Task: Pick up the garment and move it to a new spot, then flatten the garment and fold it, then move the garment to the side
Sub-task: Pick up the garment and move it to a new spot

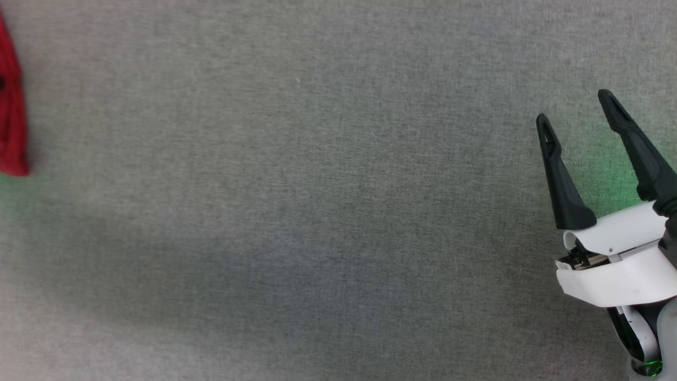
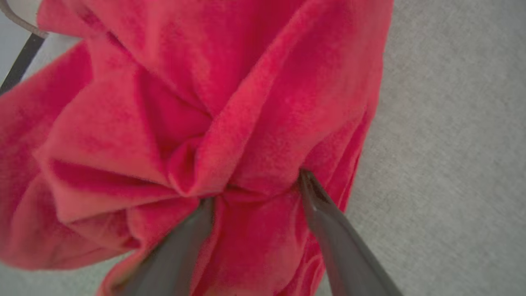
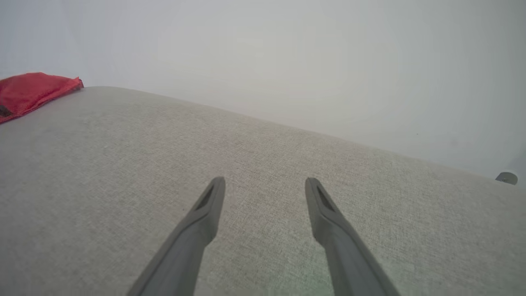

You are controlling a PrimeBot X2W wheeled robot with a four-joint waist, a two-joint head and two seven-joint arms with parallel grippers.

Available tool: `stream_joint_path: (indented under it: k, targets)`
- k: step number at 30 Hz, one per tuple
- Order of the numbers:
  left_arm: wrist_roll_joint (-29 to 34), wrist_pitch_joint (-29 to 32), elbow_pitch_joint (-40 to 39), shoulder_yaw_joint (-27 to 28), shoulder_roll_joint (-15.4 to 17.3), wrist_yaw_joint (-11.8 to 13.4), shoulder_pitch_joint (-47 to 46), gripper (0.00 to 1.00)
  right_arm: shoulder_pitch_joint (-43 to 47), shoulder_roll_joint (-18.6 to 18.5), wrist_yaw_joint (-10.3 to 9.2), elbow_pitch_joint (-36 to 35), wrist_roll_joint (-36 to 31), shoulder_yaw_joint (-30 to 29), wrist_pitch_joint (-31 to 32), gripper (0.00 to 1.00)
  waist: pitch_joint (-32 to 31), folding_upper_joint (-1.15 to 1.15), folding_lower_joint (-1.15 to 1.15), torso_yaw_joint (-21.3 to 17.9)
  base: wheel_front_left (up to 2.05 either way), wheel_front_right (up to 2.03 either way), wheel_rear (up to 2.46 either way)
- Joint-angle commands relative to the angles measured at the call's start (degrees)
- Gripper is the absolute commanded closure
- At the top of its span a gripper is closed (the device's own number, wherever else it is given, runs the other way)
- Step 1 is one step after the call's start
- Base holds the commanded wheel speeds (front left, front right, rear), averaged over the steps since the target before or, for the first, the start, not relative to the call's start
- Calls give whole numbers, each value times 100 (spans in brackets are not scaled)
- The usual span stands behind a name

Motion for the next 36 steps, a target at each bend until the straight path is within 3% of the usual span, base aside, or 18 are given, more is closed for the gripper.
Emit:
stream_joint_path:
  k: [1,6,7,8,20,36]
  targets:
    - [73,-19,193,-63,-48,17,-53,0,-76,-17,0,-66,44,-18,40,0,203,0,0,-157,0,0,0]
    - [88,-166,674,-160,-234,-3,-134,1,-90,-47,0,-152,46,-37,162,0,186,0,0,-122,0,0,0]
    - [71,-225,746,-167,-279,-31,-148,58,-86,-45,0,-156,42,-38,181,0,158,0,0,-107,0,0,0]
    - [73,-331,791,-166,-305,-29,-172,100,-76,-45,0,-154,41,-33,179,0,120,0,0,-89,0,0,0]
    - [406,-1307,766,-341,116,-97,-622,100,244,190,0,179,109,13,67,0,-928,0,0,109,0,0,0]
    - [1002,-2374,283,-938,513,-572,-1445,100,771,725,0,762,142,-58,-246,0,-2525,0,0,241,0,0,0]
